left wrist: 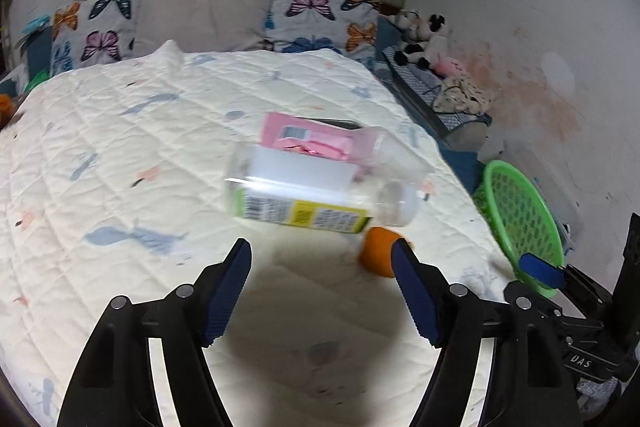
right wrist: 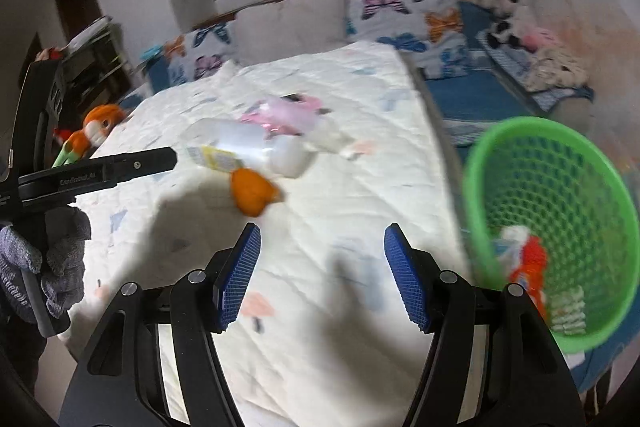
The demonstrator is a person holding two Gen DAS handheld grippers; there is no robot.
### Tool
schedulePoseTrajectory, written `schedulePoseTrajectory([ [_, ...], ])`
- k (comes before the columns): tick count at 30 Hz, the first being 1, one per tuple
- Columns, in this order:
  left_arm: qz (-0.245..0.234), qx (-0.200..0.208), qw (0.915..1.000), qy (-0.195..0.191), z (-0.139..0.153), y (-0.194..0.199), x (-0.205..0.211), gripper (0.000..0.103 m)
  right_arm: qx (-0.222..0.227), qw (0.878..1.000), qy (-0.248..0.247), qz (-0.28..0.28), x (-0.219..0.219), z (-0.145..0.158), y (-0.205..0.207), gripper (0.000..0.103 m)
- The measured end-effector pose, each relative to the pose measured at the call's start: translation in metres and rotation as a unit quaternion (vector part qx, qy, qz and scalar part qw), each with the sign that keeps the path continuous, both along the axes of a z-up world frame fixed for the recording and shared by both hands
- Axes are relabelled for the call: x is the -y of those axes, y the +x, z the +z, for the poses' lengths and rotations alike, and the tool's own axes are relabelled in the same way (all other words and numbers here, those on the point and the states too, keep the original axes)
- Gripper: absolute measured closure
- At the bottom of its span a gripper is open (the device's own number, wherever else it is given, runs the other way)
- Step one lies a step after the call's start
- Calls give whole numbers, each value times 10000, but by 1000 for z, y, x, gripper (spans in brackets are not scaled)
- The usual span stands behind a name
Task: Collect trash
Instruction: 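Return to the bed and grasp the orange piece with the right tool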
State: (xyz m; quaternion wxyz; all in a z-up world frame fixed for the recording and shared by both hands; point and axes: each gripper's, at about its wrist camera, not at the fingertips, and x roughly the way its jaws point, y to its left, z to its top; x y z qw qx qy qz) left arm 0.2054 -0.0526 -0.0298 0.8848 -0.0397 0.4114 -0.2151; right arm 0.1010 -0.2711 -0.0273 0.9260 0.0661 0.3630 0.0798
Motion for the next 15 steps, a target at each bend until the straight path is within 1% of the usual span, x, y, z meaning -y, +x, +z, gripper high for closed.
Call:
schedulePoseTrajectory([
  [6,180,-44,9998,-9,-5,1,-25,35,-123,9992,-90,379,-33,-9,28,43],
  [15,254,-142,9996,-31,-13,2,-38,35,-324,9969,-303,645,-57,-28,63,49],
])
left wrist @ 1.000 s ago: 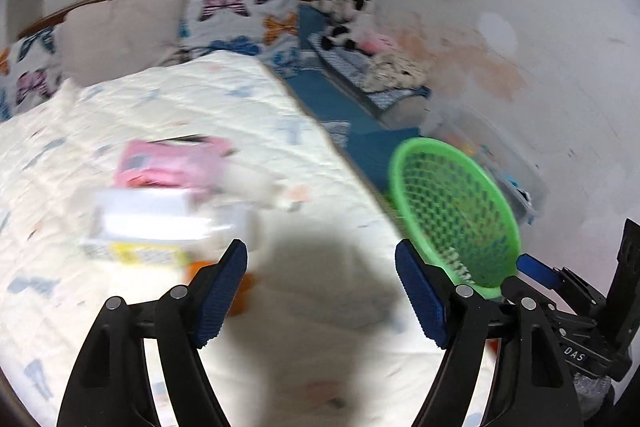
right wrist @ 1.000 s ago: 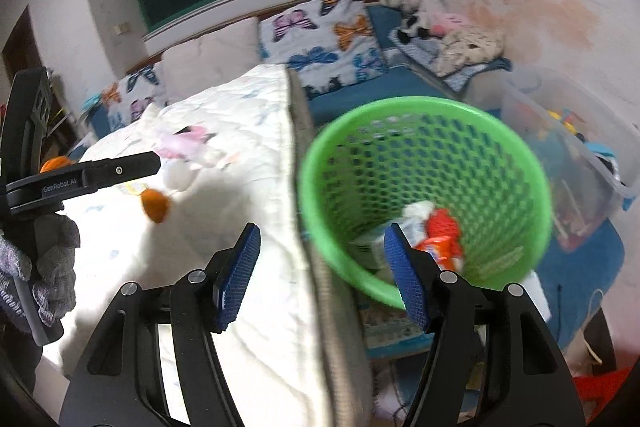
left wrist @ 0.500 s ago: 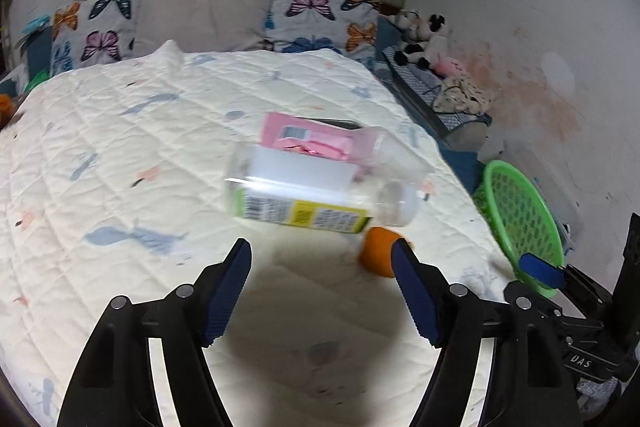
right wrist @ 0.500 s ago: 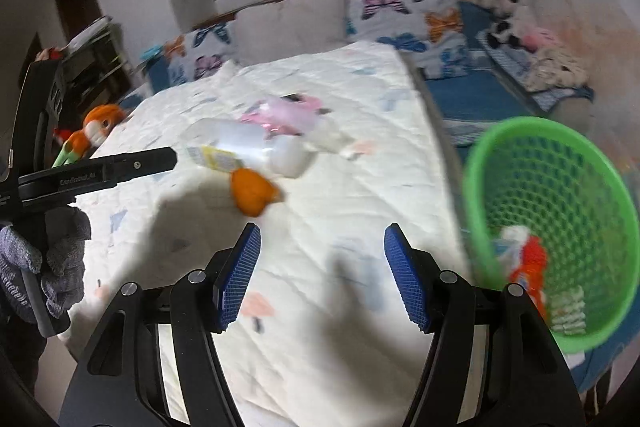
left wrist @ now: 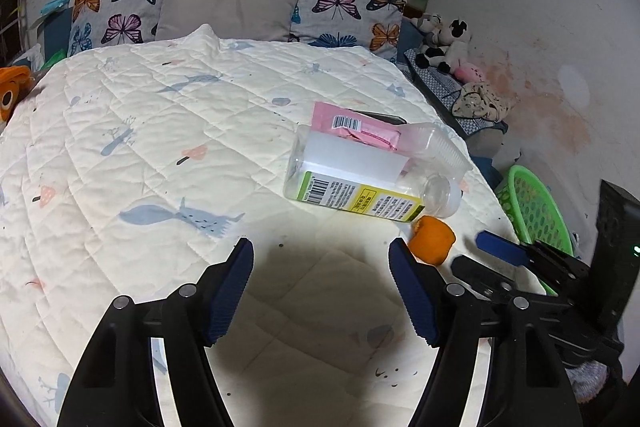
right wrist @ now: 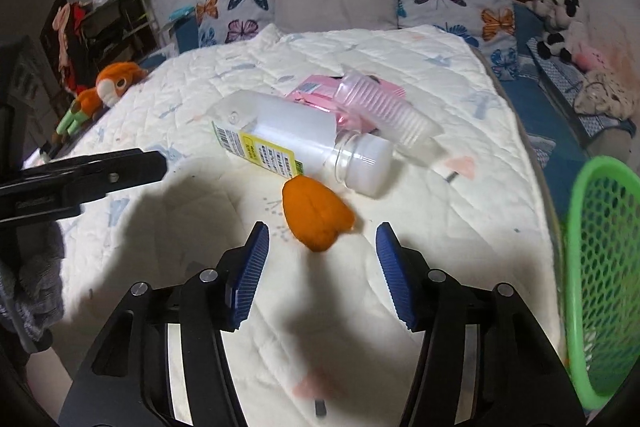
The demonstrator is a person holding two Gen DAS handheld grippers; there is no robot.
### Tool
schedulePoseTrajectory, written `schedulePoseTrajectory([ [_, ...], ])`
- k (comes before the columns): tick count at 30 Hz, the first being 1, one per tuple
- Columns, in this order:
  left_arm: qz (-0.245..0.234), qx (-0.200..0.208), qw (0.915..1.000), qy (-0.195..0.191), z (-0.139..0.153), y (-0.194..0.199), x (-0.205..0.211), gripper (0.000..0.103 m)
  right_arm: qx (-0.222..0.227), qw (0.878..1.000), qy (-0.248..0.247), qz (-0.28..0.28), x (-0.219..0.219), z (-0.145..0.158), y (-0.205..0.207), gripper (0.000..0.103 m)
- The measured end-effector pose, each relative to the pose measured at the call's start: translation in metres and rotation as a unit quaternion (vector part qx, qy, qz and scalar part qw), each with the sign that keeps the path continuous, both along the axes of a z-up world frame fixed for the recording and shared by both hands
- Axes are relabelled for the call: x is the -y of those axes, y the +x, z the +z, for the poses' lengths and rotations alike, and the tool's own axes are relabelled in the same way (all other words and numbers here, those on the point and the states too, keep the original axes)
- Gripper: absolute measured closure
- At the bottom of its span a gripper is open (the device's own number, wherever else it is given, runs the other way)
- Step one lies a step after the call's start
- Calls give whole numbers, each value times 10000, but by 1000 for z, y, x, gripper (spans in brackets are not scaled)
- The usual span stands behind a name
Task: Collect trash
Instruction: 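Return to the bed and grasp the orange piece with the right tool, then lift the orange piece with the right tool while the left tool grasps the clear plastic bottle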
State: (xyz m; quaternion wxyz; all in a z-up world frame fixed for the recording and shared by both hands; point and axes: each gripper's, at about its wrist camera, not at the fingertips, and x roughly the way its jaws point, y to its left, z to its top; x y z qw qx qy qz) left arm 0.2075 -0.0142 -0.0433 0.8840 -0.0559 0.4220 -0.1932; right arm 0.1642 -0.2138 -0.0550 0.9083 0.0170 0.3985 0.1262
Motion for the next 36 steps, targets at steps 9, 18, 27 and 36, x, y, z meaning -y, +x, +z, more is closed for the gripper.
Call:
schedulePoseTrajectory([
  [9,-53,-40,10000,69,-4,4,-1,36,-155,9998,-76,106,-10,-13,24,53],
  [18,-573,141,9971,485,1,12,15,36,-112,9995,-198,197,-11,-13,19,64],
  [27,-1683,562,9779,1104,14,29,38,34,-103,9999,25,94,8,3,-5,66],
  [36,-3215,1019,9226,1874,13,51,69,28,-121,9993,261,-238,34,23,-31,66],
])
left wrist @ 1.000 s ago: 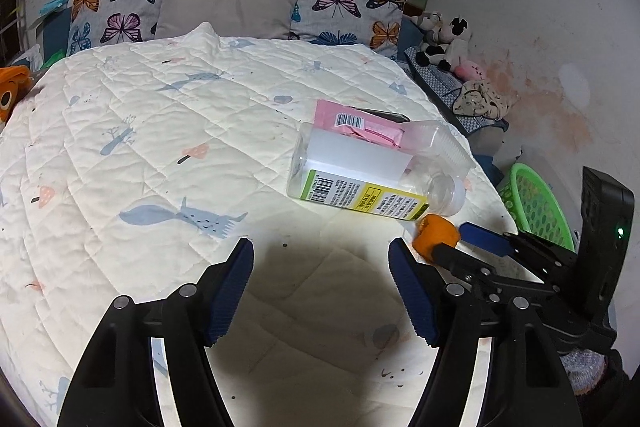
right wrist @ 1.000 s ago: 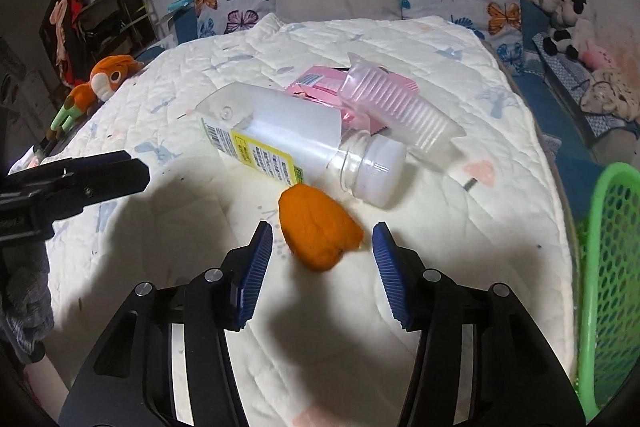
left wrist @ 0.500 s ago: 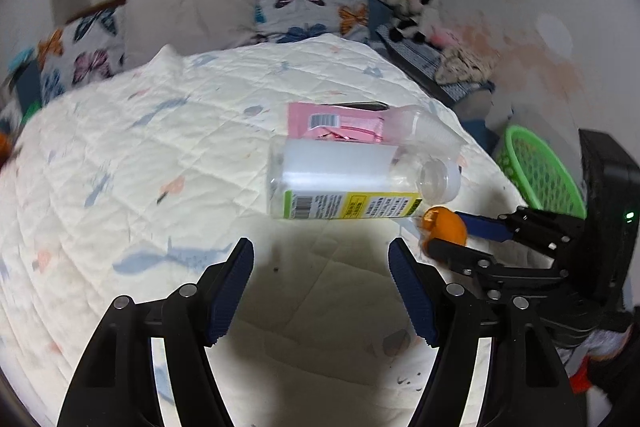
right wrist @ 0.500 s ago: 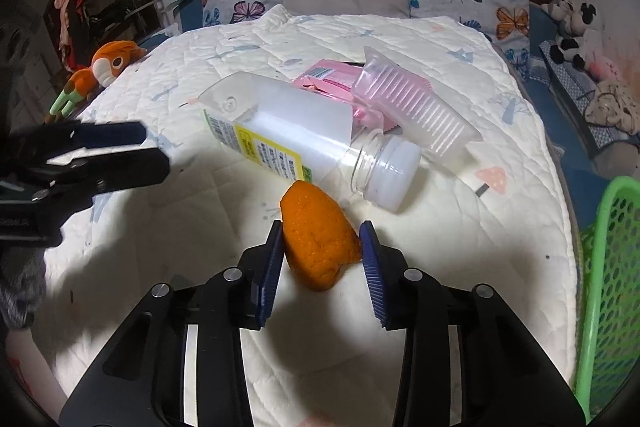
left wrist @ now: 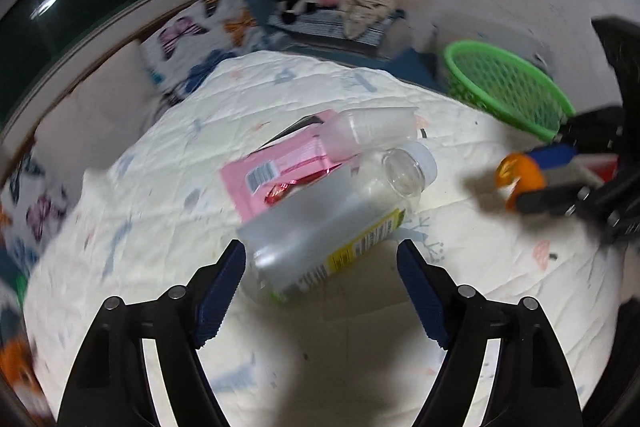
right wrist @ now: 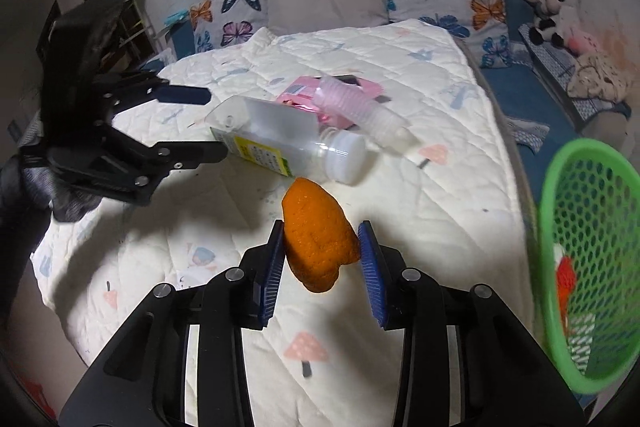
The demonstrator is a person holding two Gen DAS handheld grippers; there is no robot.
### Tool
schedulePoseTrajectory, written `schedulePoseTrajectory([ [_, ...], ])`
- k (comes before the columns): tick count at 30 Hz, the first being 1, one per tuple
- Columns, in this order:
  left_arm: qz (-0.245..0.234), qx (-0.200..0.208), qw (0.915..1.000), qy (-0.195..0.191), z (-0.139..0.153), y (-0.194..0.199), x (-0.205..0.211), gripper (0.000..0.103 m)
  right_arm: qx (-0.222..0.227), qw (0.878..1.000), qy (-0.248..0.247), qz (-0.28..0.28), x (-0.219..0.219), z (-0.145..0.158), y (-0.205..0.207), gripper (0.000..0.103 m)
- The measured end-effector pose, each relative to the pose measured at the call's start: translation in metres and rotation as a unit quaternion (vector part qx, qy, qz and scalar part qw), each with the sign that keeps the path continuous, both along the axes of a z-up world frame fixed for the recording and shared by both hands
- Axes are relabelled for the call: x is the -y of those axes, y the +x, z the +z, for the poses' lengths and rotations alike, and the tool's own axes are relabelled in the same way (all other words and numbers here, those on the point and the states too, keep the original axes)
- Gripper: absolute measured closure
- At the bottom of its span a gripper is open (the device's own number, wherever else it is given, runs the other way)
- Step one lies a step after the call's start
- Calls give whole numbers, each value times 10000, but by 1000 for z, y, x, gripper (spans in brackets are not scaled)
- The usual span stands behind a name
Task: Collect trash
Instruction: 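Lift the orange piece with the right tool while the left tool grasps the clear plastic bottle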
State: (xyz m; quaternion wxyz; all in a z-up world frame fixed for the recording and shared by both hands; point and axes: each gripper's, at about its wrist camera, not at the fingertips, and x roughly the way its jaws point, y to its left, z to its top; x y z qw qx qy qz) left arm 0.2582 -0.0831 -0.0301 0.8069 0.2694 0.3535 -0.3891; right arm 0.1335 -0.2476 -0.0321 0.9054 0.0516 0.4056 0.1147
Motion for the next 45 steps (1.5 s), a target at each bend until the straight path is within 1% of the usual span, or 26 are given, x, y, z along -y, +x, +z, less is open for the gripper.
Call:
schedulePoseTrajectory([
  [4,-484,-5,9983,334,-10,13,15,28,-87,9997,135,-206,13,3,-8,66],
  [6,-598,-37,9973,418,-13,20,20,28,-102,9993,185,-296,16,4,-11,66],
  [8,-759,-17,9960,476,-14,24,24,28,-117,9988,245,-411,22,5,-16,66],
  [11,-1038,-89,9932,525,-14,28,28,28,-168,9979,314,-538,29,3,-20,66],
  [17,-1561,-181,9848,744,-20,30,43,27,-237,9962,385,-745,40,0,-24,66],
  [21,-1747,-260,9812,782,-22,31,48,27,-259,9955,402,-813,47,-2,-24,66],
  [25,-1890,-382,9780,801,-26,34,52,27,-287,9948,414,-883,52,-4,-24,66],
  [28,-1930,-468,9771,766,-27,34,55,27,-313,9939,447,-956,56,-7,-24,66],
  [31,-1932,-510,9771,727,-30,32,57,28,-321,9934,463,-1003,59,-8,-26,66],
  [35,-1888,-686,9777,609,-25,27,56,34,-321,9927,466,-1066,64,-8,-27,66],
  [38,-1826,-648,9791,624,-26,24,56,34,-305,9923,489,-1097,66,-9,-28,66],
  [40,-1776,-739,9796,585,-27,24,57,35,-296,9921,492,-1117,67,-9,-29,66],
  [44,-1716,-780,9801,618,-31,23,64,35,-287,9911,527,-1191,72,-9,-32,66],
  [45,-1689,-769,9806,637,-33,22,66,36,-281,9908,525,-1215,73,-8,-32,66],
])
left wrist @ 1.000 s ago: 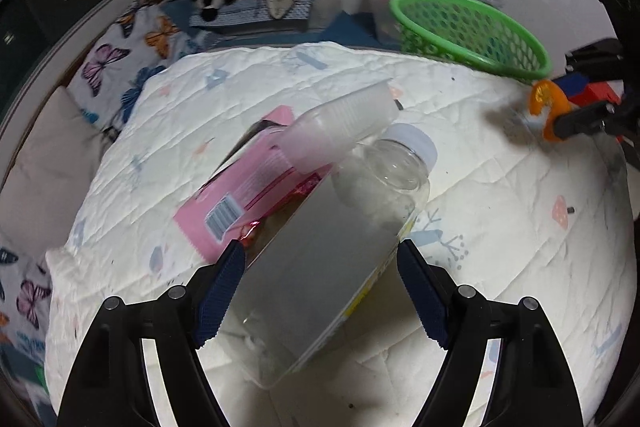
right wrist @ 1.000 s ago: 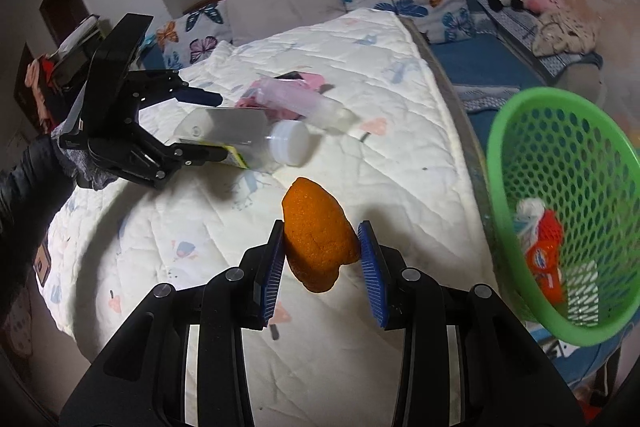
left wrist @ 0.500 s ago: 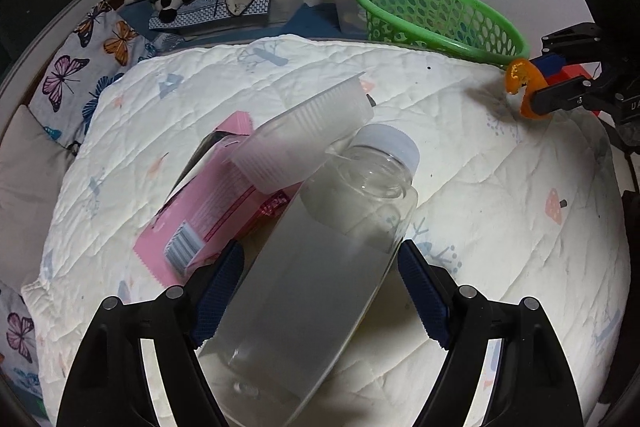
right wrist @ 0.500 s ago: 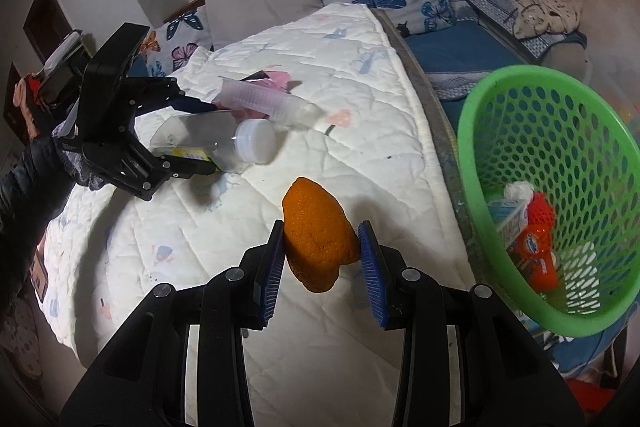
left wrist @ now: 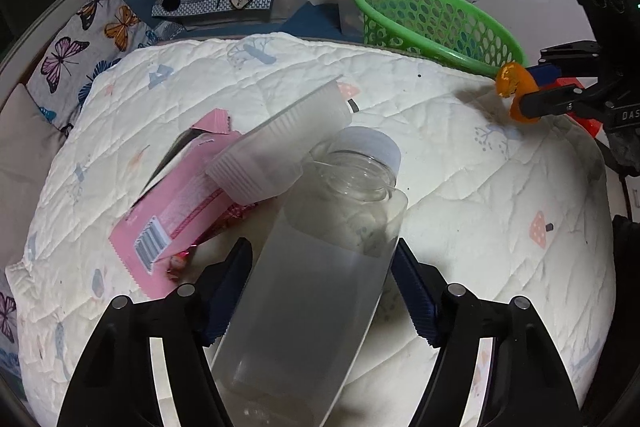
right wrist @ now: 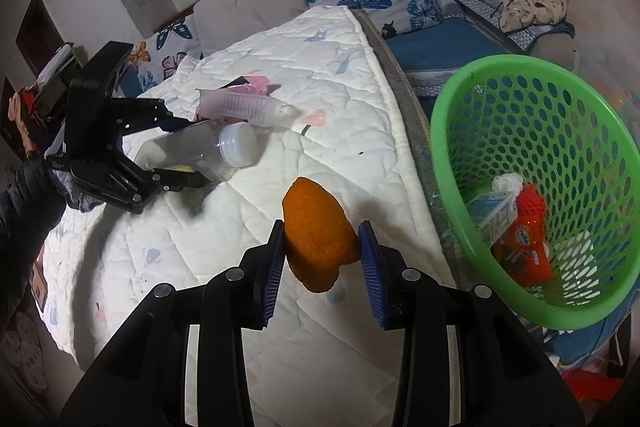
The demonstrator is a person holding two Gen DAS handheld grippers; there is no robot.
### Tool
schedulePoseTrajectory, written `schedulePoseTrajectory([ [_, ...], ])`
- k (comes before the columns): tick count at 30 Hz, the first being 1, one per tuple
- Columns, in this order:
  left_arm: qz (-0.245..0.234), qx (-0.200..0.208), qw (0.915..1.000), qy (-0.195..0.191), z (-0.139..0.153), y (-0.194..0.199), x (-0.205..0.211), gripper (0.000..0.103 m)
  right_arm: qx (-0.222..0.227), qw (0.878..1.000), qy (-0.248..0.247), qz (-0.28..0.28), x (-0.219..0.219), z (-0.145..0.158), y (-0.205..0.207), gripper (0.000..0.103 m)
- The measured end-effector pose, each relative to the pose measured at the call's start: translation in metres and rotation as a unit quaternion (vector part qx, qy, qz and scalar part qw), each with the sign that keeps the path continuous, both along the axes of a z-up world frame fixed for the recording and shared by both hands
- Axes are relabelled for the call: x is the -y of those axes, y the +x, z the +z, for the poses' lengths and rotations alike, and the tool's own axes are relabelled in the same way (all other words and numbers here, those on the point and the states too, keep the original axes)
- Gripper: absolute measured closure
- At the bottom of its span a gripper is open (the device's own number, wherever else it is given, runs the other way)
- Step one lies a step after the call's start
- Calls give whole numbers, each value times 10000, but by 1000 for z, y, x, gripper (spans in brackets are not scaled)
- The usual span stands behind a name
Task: Collect trash
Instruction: 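Lift the orange piece with the right tool while the left tool grasps the clear plastic bottle, then drop the orange piece into the basket with the right tool while the left tool carries the bottle over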
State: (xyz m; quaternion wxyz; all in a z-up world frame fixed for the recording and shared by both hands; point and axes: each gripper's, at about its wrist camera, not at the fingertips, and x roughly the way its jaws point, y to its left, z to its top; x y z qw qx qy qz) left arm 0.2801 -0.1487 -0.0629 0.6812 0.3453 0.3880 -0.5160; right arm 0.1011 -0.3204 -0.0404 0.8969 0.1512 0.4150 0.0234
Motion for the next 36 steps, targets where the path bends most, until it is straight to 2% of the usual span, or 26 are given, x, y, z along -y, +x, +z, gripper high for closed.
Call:
schedulePoseTrajectory([
  [3,130,-79,9998,-125,0,-5,1,41,64,9999,31,-86,6,3,-5,66],
  [9,779,-229,9964,-251,3,-18,-7,46,178,9995,-15,-264,21,9,-17,66],
  [14,1108,-222,9928,-402,10,-39,-15,47,177,9985,-74,-504,41,7,-26,66],
  [21,1577,-431,9839,-720,23,-63,-20,47,115,9956,-356,-863,75,1,-31,66],
  [28,1723,-440,9781,-1084,46,-85,-11,47,53,9924,-433,-1149,110,-5,-32,65],
  [36,1714,-533,9747,-1330,57,-100,33,47,14,9902,-439,-1325,140,-8,-35,59],
])
